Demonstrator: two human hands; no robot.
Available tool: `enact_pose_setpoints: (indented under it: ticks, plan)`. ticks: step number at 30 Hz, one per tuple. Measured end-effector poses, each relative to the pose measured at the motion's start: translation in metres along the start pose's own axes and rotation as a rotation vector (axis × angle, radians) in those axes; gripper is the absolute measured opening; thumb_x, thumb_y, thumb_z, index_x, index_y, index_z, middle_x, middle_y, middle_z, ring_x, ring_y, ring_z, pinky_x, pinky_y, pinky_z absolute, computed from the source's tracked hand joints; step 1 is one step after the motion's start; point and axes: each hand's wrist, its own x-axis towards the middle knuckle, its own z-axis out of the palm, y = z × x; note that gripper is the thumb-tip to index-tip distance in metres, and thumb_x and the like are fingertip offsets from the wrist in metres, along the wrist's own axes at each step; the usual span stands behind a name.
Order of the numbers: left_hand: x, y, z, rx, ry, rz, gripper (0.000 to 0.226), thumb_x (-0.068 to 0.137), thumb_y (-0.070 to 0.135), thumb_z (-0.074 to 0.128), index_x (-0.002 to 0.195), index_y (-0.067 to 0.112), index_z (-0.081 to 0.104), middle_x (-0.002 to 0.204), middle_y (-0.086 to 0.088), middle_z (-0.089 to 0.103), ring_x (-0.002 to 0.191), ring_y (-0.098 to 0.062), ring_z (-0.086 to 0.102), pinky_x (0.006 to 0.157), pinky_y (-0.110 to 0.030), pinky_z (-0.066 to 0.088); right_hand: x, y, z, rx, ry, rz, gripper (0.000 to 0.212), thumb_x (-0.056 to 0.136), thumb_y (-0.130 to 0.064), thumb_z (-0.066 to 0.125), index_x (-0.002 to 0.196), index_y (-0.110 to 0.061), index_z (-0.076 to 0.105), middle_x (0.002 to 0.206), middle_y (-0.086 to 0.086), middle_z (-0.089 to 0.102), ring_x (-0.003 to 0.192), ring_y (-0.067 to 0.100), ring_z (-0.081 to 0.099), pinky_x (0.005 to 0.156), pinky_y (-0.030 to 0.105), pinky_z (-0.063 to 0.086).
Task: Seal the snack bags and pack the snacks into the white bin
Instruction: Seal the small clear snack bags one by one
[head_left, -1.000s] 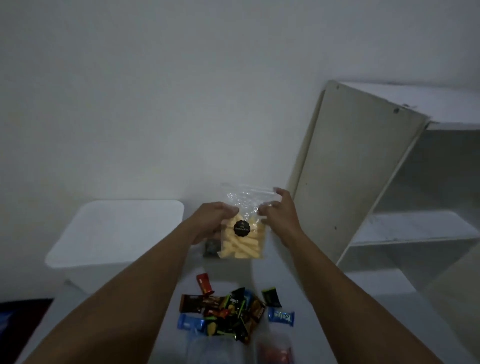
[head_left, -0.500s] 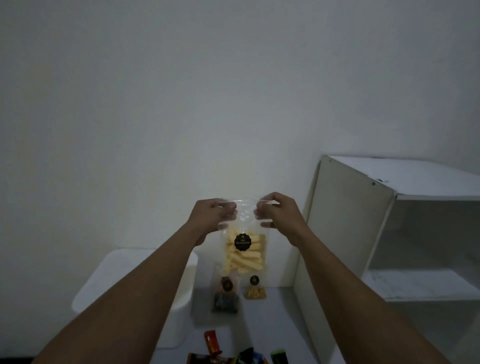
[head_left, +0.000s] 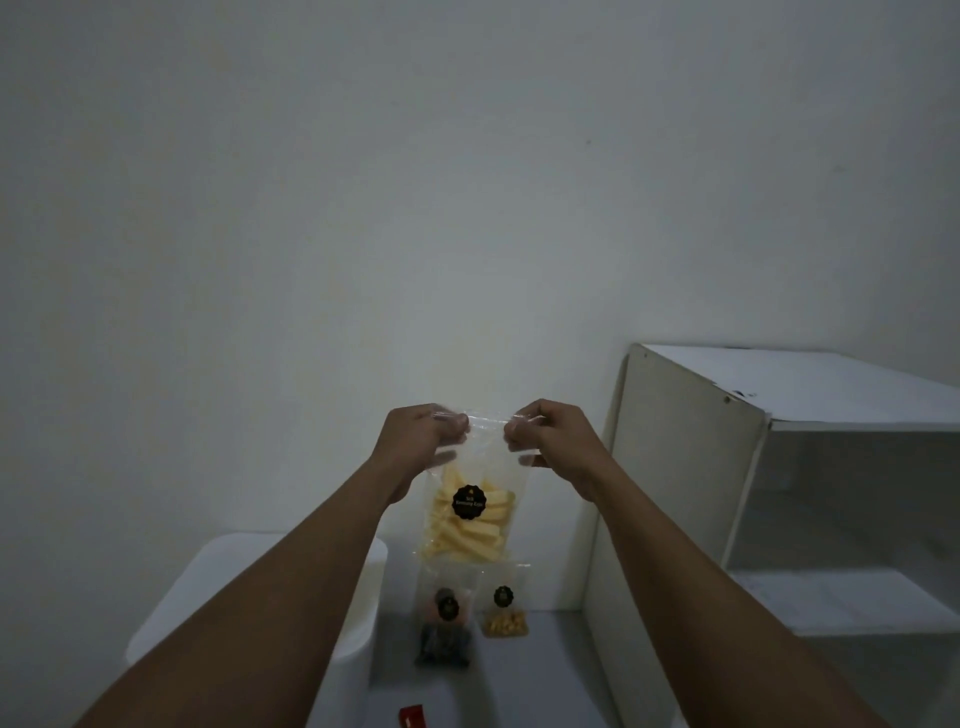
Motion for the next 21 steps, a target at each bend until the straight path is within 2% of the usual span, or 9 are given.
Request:
enact_pose_setpoints:
  ticks: [4, 7, 10, 12, 15, 21]
  plan:
    - [-0.0007, 0.0009, 0.0029, 0.042, -0.032, 0.03, 0.013, 0.084, 0.014, 0.075, 0.09, 0.002, 0.074, 0.096, -0.015, 0.074, 0.09, -0.023, 0.071, 0.084, -0.038, 0.06, -0.0005, -0.0022, 0.0002, -0.102, 0.013, -0.044, 0.008, 0.087, -0.008, 0.067, 0.09, -0.001, 0.07, 0.086, 0.009, 0.074, 0.074, 0.013, 0.069, 0.067, 0.028, 0.054]
    - [-0.0031, -0.0006, 0.0036, -0.007, -0.087, -0.007, 0.025, 0.081, 0.02, 0.079, 0.098, 0.003, 0.073, 0.095, -0.014, 0.075, 0.09, -0.024, 0.074, 0.079, -0.035, 0.06, -0.0003, -0.0034, 0.0003, -0.162, 0.014, -0.074, 0.006, 0.086, -0.006, 0.066, 0.086, -0.003, 0.071, 0.08, 0.007, 0.073, 0.07, 0.012, 0.066, 0.065, 0.026, 0.051]
    - [-0.0034, -0.0013, 0.0072, 0.029, -0.069, 0.015, 0.026, 0.08, 0.016, 0.079, 0.097, -0.003, 0.071, 0.091, -0.017, 0.075, 0.087, -0.024, 0.074, 0.085, -0.038, 0.057, -0.0005, -0.0041, 0.0022, -0.174, -0.014, -0.081, 0.006, 0.085, -0.005, 0.067, 0.087, 0.0, 0.071, 0.075, 0.006, 0.07, 0.068, 0.012, 0.064, 0.064, 0.026, 0.05]
    - [-0.0024, -0.0013, 0.0074, 0.099, -0.03, 0.065, 0.023, 0.081, 0.013, 0.078, 0.093, -0.005, 0.071, 0.086, -0.017, 0.075, 0.081, -0.023, 0.073, 0.088, -0.04, 0.056, -0.0018, -0.0047, 0.0032, -0.162, -0.04, -0.065, 0.009, 0.086, -0.007, 0.067, 0.091, 0.0, 0.07, 0.077, 0.006, 0.071, 0.069, 0.012, 0.065, 0.064, 0.026, 0.05]
    - [-0.0003, -0.002, 0.0049, 0.124, 0.012, 0.104, 0.021, 0.08, 0.01, 0.079, 0.088, -0.008, 0.071, 0.084, -0.02, 0.075, 0.079, -0.029, 0.075, 0.088, -0.041, 0.059, -0.0042, -0.0052, 0.0063, -0.18, -0.095, -0.064, 0.012, 0.089, -0.015, 0.067, 0.093, -0.004, 0.071, 0.084, 0.006, 0.073, 0.07, 0.009, 0.065, 0.061, 0.023, 0.05]
    - [-0.0058, -0.0006, 0.0098, 0.079, -0.024, 0.104, 0.021, 0.081, 0.018, 0.079, 0.093, 0.002, 0.074, 0.09, -0.014, 0.076, 0.086, -0.022, 0.075, 0.083, -0.036, 0.06, 0.0002, -0.0077, 0.0038, -0.2, 0.014, -0.118, 0.009, 0.085, -0.013, 0.069, 0.082, -0.005, 0.073, 0.076, 0.007, 0.072, 0.064, 0.009, 0.06, 0.063, 0.025, 0.047]
